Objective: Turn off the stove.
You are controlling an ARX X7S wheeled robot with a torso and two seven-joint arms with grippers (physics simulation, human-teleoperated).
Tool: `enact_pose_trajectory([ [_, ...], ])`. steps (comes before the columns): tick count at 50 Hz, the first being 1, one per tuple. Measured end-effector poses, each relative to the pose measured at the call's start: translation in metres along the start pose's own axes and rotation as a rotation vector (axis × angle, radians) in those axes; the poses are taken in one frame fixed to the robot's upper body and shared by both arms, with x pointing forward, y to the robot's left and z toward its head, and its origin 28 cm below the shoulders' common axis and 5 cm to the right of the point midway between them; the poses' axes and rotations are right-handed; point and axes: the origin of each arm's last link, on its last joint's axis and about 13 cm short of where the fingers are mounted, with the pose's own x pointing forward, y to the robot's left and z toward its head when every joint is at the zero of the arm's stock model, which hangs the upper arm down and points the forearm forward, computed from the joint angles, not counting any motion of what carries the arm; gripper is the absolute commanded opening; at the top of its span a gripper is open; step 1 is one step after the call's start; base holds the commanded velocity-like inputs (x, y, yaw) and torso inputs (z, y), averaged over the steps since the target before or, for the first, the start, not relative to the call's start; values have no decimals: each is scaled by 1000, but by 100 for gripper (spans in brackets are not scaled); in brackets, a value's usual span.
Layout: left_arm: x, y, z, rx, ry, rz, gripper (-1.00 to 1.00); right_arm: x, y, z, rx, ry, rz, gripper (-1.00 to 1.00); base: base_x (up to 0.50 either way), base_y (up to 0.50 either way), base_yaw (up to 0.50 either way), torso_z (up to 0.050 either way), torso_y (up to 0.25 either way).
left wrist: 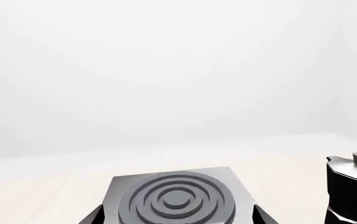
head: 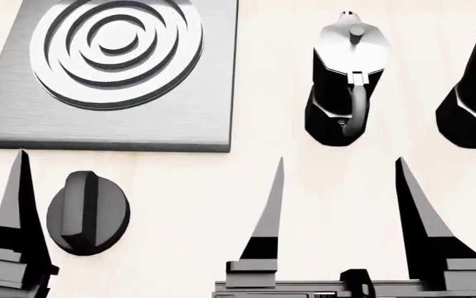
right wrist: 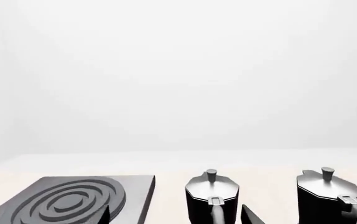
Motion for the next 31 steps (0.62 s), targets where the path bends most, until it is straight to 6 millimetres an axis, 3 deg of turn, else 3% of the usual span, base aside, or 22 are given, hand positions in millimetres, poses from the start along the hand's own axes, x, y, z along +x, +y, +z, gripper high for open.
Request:
enact_pose_trajectory([
  [31,5,-3,27,-9,-63,-31,100,11,0,27,7,-80,-4,100,0,0,0,0,0],
])
